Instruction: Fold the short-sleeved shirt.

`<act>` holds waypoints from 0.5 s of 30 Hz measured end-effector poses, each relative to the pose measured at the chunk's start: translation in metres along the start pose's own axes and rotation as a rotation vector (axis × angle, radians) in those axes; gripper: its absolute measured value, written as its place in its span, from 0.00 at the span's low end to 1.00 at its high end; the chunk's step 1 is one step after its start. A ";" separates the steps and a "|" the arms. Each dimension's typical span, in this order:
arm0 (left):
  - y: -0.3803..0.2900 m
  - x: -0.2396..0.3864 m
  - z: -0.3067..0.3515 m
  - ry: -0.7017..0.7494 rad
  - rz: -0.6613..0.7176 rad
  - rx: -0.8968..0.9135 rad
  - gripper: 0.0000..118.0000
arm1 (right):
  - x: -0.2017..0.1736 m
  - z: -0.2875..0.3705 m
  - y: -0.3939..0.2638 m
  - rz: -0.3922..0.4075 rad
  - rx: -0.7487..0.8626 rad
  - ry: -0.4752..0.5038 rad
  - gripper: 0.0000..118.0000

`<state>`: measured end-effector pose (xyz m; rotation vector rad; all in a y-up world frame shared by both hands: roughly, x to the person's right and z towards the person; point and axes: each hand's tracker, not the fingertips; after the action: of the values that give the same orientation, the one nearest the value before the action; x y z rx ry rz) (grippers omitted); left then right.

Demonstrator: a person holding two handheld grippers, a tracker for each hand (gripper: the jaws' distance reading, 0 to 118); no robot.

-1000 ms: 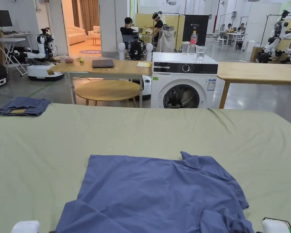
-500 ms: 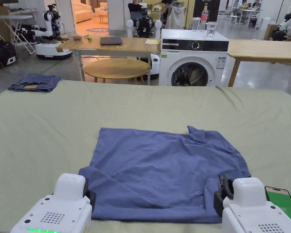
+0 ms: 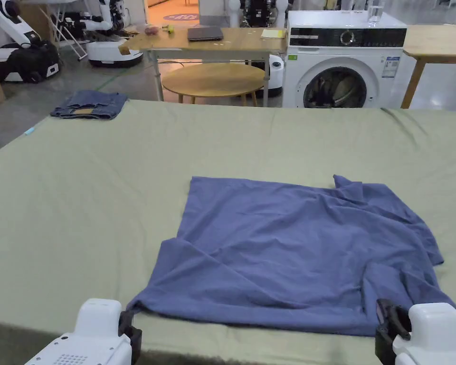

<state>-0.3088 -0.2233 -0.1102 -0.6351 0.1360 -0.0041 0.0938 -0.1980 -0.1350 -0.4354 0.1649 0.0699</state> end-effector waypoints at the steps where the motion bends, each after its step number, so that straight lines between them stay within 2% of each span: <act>1: 0.001 -0.001 -0.005 -0.007 -0.001 -0.009 0.00 | 0.002 -0.002 -0.001 0.005 -0.008 -0.004 0.00; 3: 0.005 -0.003 -0.020 -0.045 0.010 -0.057 0.01 | 0.011 -0.006 -0.004 0.003 -0.027 -0.015 0.00; 6: 0.019 -0.003 -0.042 -0.038 0.018 -0.052 0.90 | 0.029 -0.010 -0.008 -0.015 -0.047 -0.035 0.00; 7: 0.024 -0.004 -0.049 -0.034 0.019 -0.056 1.00 | 0.034 -0.010 -0.009 -0.017 -0.053 -0.048 0.00; 12: 0.040 -0.004 -0.093 -0.032 0.012 -0.114 1.00 | 0.064 -0.017 -0.018 -0.056 -0.098 -0.130 0.00; 13: 0.040 -0.003 -0.100 -0.036 0.007 -0.136 0.97 | 0.069 -0.019 -0.020 -0.068 -0.108 -0.141 0.00; 14: 0.038 -0.003 -0.111 -0.049 0.001 -0.183 0.89 | 0.078 -0.020 -0.022 -0.085 -0.120 -0.153 0.00; 15: 0.034 -0.002 -0.124 -0.064 -0.016 -0.269 0.74 | 0.083 -0.022 -0.023 -0.099 -0.125 -0.169 0.00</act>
<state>-0.3278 -0.2690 -0.2293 -0.9037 0.0696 0.0197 0.1752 -0.2255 -0.1593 -0.5597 -0.0274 0.0200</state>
